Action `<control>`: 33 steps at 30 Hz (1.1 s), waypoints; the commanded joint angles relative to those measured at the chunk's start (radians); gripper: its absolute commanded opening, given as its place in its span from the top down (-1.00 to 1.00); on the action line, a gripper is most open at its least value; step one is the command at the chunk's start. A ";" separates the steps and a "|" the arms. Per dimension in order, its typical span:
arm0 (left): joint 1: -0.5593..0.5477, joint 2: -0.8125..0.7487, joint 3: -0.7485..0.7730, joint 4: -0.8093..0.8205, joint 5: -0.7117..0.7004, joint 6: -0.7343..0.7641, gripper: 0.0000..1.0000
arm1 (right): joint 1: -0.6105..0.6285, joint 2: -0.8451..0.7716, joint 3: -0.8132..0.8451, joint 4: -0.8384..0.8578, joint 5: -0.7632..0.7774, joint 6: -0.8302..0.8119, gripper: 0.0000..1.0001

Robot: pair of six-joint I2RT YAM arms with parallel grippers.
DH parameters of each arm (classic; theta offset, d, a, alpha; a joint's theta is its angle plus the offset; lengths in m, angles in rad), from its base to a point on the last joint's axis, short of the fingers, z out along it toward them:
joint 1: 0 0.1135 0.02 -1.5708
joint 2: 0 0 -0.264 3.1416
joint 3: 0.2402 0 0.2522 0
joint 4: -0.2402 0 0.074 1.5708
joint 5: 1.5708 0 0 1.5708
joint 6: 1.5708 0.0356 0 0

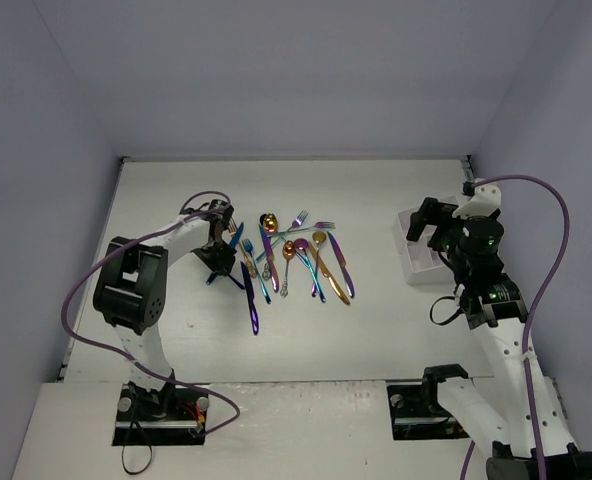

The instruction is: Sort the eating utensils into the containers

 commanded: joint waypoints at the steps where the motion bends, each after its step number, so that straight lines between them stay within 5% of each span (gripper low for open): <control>1: -0.002 -0.055 -0.035 -0.009 -0.036 0.011 0.94 | 0.009 -0.006 0.007 0.050 -0.041 -0.007 -1.00; 9: -0.005 -0.200 -0.065 -0.038 -0.099 0.117 1.00 | 0.010 0.036 0.042 0.050 -0.133 -0.004 -1.00; 13: -0.032 -0.374 -0.062 -0.030 -0.132 0.312 1.00 | 0.015 0.072 0.080 0.051 -0.207 0.028 -1.00; 22: -0.265 -0.625 -0.053 0.149 -0.145 0.755 1.00 | 0.138 0.206 0.234 0.054 -0.316 0.088 -0.99; 33: -0.506 -0.722 -0.028 0.256 -0.048 0.945 1.00 | 0.421 0.402 0.439 0.066 -0.285 0.105 -0.87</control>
